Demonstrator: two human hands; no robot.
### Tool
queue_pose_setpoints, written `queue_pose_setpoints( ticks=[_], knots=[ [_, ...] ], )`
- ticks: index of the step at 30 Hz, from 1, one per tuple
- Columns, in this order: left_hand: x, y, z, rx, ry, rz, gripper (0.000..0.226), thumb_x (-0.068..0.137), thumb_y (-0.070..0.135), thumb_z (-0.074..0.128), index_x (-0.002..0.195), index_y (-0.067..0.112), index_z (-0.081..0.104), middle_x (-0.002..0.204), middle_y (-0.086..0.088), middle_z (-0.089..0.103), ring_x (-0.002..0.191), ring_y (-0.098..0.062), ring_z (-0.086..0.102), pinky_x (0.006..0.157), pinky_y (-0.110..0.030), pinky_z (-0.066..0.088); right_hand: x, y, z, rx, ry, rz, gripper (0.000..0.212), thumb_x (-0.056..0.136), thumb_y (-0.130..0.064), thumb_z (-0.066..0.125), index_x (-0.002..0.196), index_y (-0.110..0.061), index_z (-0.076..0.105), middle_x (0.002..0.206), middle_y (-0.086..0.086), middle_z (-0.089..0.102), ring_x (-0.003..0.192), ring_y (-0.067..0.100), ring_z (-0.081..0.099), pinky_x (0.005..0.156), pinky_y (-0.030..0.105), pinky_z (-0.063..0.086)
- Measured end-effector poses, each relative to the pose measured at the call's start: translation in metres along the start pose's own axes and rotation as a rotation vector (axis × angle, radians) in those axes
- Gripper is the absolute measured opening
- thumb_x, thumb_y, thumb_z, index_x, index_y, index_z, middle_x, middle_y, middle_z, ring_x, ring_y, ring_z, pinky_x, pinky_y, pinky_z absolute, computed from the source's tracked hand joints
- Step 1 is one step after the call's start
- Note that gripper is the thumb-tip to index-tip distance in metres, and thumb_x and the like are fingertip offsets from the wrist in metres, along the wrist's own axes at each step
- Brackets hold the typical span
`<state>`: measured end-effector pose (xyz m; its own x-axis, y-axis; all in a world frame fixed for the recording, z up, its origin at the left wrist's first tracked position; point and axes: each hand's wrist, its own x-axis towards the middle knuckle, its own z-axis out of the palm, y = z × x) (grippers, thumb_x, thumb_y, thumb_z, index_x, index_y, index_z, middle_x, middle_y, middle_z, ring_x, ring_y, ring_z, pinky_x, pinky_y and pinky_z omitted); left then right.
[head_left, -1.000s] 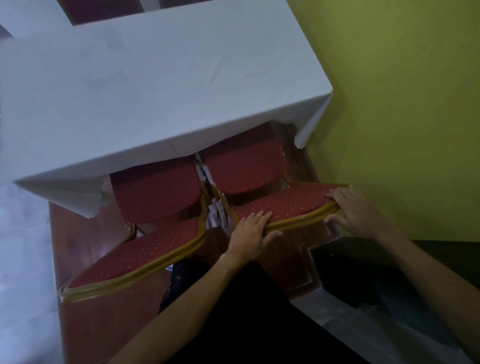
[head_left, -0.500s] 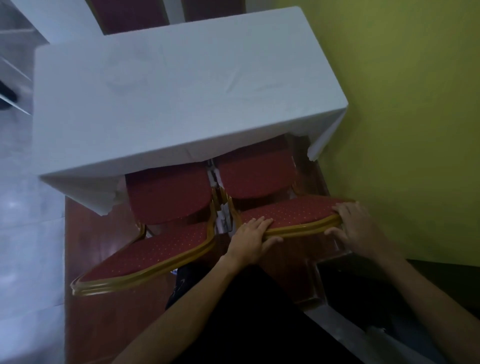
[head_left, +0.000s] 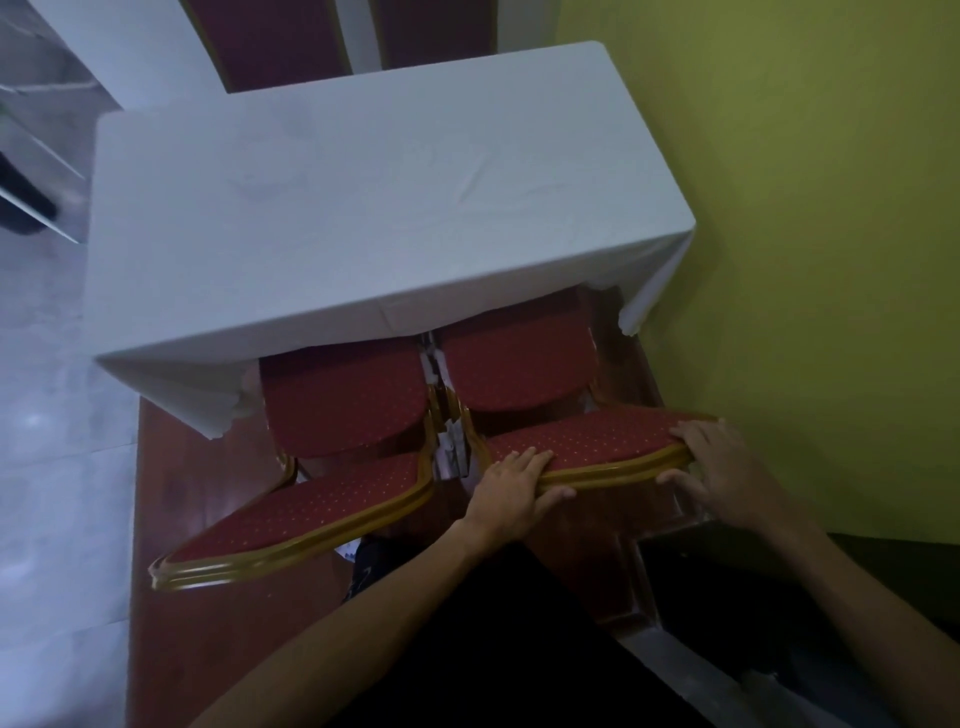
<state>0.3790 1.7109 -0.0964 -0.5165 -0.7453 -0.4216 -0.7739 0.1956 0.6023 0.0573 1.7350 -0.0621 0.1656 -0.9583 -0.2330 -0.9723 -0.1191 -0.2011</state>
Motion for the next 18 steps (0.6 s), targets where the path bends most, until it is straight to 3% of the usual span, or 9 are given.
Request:
queue_pose_setpoints(
  ticks=[7,18],
  knots=[
    [0.007,0.005,-0.006,-0.009,0.019,-0.002,0.091,0.084,0.082,0.021,0.148,0.02,0.039,0.152,-0.011,0.042,0.138,-0.03,0.039,0.114,-0.046,0.032,0.015,0.01,-0.009,0.008,-0.045,0.012,0.091,0.084,-0.086,0.031,0.132,-0.012,0.054,0.128,0.006,0.056,0.119,0.024,0.049,0.11,0.05,0.034],
    [0.007,0.0,-0.003,-0.009,0.036,0.019,0.086,0.088,0.081,0.026,0.148,0.021,0.039,0.151,-0.011,0.043,0.138,-0.028,0.04,0.113,-0.046,0.034,0.014,0.003,-0.008,0.008,0.0,0.014,0.089,0.086,-0.083,0.031,0.129,-0.008,0.056,0.123,0.008,0.058,0.115,0.025,0.05,0.108,0.051,0.035]
  ],
)
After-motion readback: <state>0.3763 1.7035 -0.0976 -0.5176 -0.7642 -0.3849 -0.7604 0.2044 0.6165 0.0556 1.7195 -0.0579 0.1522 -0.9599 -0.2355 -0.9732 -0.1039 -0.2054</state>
